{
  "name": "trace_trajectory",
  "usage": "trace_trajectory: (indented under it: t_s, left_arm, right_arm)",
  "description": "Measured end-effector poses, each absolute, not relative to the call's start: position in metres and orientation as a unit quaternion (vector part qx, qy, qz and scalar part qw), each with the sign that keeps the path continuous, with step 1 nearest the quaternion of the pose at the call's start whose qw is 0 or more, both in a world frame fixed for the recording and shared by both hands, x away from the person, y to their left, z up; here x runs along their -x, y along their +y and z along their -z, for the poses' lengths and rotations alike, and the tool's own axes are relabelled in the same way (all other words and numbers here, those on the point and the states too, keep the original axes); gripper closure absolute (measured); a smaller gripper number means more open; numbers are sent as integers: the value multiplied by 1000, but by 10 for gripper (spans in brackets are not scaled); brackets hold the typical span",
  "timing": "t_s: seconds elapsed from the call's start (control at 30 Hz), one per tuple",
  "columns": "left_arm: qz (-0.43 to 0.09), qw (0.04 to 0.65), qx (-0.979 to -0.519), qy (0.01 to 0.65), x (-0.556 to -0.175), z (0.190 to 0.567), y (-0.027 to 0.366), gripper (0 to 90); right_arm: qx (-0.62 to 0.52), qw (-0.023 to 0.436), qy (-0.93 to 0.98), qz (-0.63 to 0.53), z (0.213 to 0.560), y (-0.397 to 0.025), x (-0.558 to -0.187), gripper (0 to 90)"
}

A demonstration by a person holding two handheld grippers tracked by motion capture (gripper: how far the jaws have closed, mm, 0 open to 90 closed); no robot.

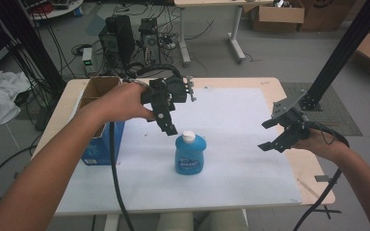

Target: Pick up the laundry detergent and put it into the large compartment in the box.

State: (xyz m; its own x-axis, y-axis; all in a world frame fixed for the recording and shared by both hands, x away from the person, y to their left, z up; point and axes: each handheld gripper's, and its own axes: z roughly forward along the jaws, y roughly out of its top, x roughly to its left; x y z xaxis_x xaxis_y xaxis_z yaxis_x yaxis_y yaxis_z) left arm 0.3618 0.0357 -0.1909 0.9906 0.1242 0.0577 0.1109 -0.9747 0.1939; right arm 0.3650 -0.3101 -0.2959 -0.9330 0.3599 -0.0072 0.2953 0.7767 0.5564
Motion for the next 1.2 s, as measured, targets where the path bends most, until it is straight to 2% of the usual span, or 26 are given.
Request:
trace_trajectory:
  t_s: [1.2]
  left_arm:
    - [-46,98,-992,68,-352,183,39,218]
  right_arm:
    - [-167,59,940,-292,296,-302,-367,158]
